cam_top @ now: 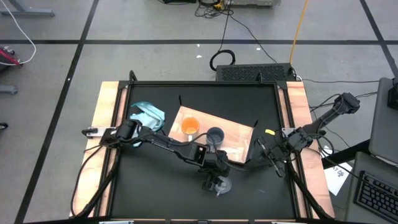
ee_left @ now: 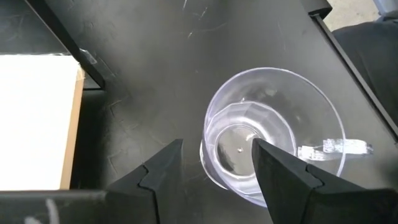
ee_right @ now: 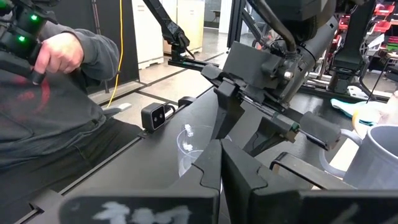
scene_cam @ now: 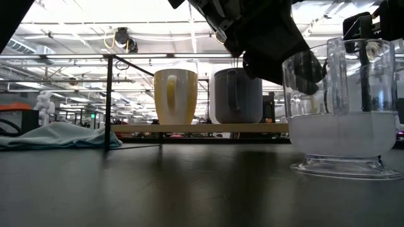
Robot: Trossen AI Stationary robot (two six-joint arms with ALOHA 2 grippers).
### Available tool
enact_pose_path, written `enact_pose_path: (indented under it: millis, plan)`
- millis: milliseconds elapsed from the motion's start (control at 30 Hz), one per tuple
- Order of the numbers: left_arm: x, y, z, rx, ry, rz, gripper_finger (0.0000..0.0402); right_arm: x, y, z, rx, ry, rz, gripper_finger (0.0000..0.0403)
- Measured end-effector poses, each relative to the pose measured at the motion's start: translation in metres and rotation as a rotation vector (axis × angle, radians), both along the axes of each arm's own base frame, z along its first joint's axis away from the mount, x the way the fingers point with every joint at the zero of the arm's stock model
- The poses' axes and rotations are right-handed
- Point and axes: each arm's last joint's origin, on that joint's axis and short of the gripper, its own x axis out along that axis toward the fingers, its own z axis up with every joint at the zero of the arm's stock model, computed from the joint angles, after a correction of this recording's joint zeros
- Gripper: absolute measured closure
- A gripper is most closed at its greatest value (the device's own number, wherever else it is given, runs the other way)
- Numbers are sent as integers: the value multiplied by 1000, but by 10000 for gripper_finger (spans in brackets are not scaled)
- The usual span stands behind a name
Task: Stack small to large cups/mugs on shelf
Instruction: Put the transparent cup on the shelf
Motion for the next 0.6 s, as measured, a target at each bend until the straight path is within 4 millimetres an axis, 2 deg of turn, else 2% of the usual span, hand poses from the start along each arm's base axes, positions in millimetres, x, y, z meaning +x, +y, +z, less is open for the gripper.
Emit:
enact_pose_path:
  millis: [333,433,600]
  plan:
    - [0,1,0,4,-3,5,214,0,0,3,16,-24,0,403]
    - [0,1,0,8,-5,0,237,0,0,3,17,-25,0,403]
    - [0,1,0,11,-7,-3,299,0,0,3,17,-25,0,403]
